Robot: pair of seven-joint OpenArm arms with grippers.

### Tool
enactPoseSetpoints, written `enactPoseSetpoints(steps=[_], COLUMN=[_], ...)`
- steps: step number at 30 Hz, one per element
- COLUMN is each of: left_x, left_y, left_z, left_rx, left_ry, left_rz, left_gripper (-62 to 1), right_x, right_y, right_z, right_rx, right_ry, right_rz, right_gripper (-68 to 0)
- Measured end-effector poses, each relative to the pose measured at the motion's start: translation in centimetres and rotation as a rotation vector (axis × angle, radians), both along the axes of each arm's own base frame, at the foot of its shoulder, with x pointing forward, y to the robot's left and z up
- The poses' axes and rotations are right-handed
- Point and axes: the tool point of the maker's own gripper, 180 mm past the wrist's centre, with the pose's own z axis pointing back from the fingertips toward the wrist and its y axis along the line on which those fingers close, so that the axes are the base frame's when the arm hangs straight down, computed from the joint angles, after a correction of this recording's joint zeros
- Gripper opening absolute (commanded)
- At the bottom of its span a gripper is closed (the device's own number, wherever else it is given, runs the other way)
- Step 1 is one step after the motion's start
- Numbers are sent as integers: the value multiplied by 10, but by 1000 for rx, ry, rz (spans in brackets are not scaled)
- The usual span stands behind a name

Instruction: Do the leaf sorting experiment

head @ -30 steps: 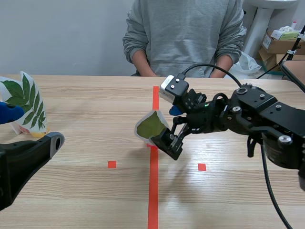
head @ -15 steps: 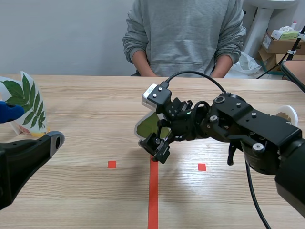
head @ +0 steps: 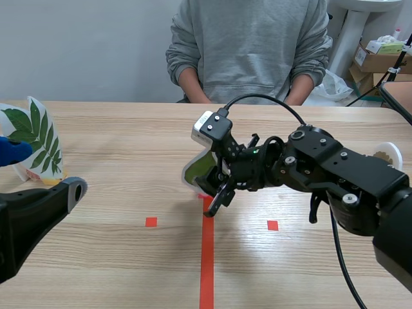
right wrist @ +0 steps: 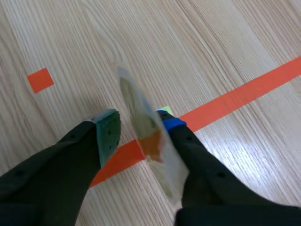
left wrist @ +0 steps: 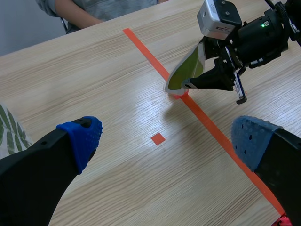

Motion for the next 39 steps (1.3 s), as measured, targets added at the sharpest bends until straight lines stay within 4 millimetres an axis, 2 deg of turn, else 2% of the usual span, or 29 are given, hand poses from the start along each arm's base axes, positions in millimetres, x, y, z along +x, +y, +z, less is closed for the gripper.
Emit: enactPoseSetpoints(steps=[4, 17, 21, 24, 30, 34, 39], left_x=[0, 0, 0, 0, 0, 0, 0], left_y=[0, 0, 0, 0, 0, 0, 0], left_z=[0, 0, 0, 0, 0, 0, 0], left_rx=[0, 0, 0, 0, 0, 0, 0], left_ry=[0, 0, 0, 0, 0, -1, 0], left_rz=[0, 0, 0, 0, 0, 0, 0], left_gripper=[-22, -22, -22, -22, -22, -22, -22], right_x=[4, 5, 14, 21, 37, 48, 45], right_y=[-3, -4, -15, -31, -74, -117, -180], right_z=[0, 0, 5, 13, 30, 38, 35], right_rx=[-9, -23, -11, 27, 88, 122, 164], right_ry=[-14, -32, -42, -34, -29, -31, -3], right_rz=[-20, -16, -107, -189, -381, -557, -774], right_gripper=[-663, -662, -662, -662, -662, -662, -662])
